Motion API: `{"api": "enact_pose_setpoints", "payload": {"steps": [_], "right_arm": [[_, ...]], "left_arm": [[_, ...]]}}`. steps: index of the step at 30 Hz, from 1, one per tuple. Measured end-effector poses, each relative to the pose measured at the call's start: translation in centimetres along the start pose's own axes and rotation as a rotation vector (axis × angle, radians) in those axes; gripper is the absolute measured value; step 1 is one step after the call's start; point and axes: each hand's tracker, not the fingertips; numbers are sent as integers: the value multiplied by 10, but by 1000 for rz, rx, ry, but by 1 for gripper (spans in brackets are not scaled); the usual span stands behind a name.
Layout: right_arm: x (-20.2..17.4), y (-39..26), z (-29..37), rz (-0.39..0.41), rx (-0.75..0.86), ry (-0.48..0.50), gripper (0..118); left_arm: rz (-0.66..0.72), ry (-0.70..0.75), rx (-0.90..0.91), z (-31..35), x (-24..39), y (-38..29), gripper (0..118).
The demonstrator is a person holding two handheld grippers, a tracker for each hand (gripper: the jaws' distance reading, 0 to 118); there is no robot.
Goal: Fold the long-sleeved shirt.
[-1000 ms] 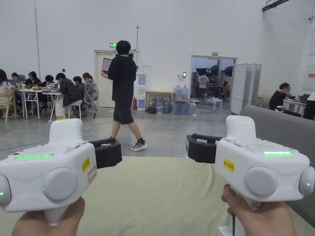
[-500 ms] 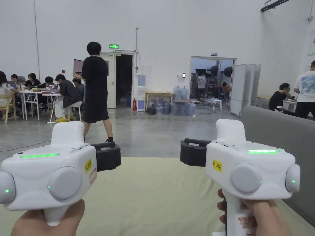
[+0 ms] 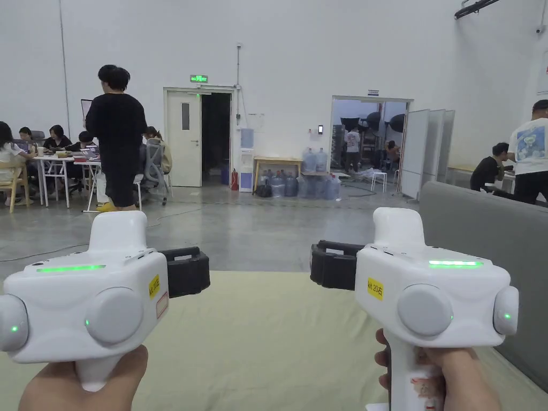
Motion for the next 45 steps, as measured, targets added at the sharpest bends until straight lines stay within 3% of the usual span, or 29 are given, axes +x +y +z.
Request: {"api": "enact_pose_setpoints", "payload": {"steps": [28, 37, 45], "right_arm": [[3, -2, -2, -12, -10, -29, 118], [0, -10, -7, 30, -24, -57, 118], [2, -9, -5, 5, -16, -48, 118]], "left_arm": [[0, 13, -6, 3, 0, -4, 117], [11, 2, -34, -1, 0, -7, 117], [18, 7, -31, -1, -1, -9, 117]]}}
